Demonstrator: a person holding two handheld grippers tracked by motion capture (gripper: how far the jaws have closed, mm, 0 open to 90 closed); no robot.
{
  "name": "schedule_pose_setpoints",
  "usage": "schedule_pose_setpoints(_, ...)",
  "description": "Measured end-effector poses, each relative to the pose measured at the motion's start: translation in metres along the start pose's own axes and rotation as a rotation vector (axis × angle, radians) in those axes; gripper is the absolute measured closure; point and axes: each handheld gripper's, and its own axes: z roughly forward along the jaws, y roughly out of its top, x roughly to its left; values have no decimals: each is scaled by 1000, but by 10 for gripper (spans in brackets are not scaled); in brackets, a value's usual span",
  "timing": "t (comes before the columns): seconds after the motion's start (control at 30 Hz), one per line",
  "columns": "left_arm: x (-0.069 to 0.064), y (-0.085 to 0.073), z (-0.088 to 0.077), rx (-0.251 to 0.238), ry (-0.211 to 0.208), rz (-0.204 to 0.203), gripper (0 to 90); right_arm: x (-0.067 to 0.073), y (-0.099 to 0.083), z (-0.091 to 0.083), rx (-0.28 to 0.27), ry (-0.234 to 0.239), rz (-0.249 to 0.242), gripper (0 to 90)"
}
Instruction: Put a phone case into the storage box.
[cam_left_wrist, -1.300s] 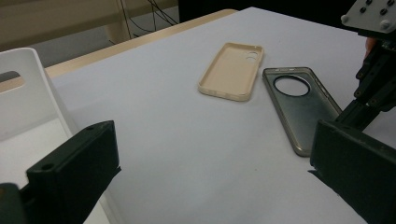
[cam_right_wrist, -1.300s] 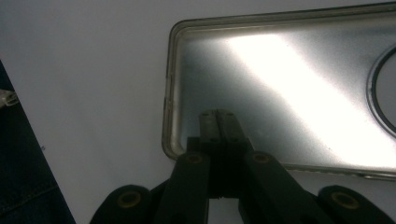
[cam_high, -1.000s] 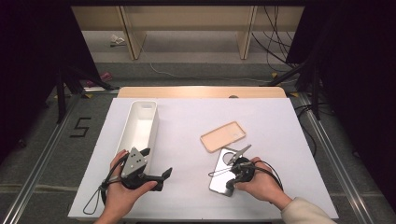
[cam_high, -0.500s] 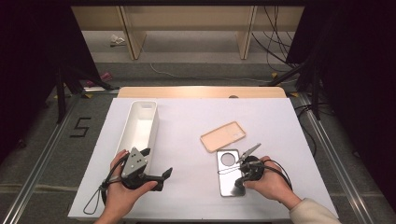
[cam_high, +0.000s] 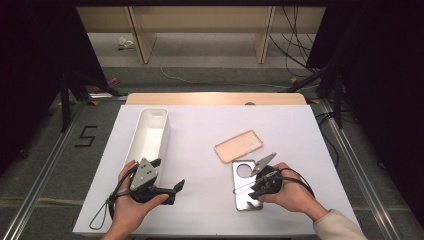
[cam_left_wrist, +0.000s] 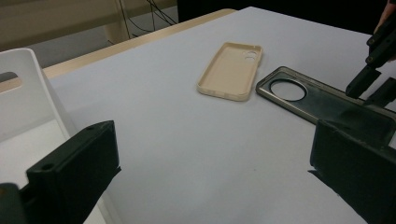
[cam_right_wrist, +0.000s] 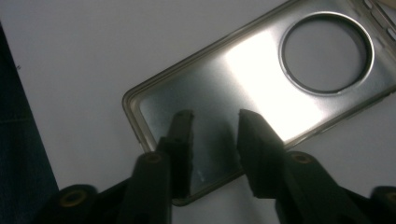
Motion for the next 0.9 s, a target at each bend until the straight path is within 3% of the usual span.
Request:
schedule_pose_setpoints(0.07, 0, 0, 0, 0, -1, 1, 8, 3, 4, -3, 22, -12, -129, 509)
schedule_pose_setpoints(0.1, -1, 0, 0, 0, -2, 1, 8, 5, 5, -3, 43, -7, -172, 490)
schedule_pose_setpoints(0.13, -1, 0, 0, 0, -2, 2, 8, 5, 5, -3, 43, -7, -172, 490)
schedule_pose_setpoints(0.23, -1, 0, 1, 2, -3, 1, 8, 11, 8, 0, 90, 9, -248, 429)
schedule_pose_setpoints(0.37, -1, 0, 1, 2, -3, 4, 8, 17, 9, 9, 161, 4, -305, 394)
schedule_pose_setpoints(0.8, -2, 0, 1, 3, -7, 6, 8, 25, 14, 18, 219, -10, -366, 376)
schedule_pose_setpoints(0.9, -2, 0, 1, 1, -6, 5, 8, 27, 17, 17, 225, -17, -378, 412)
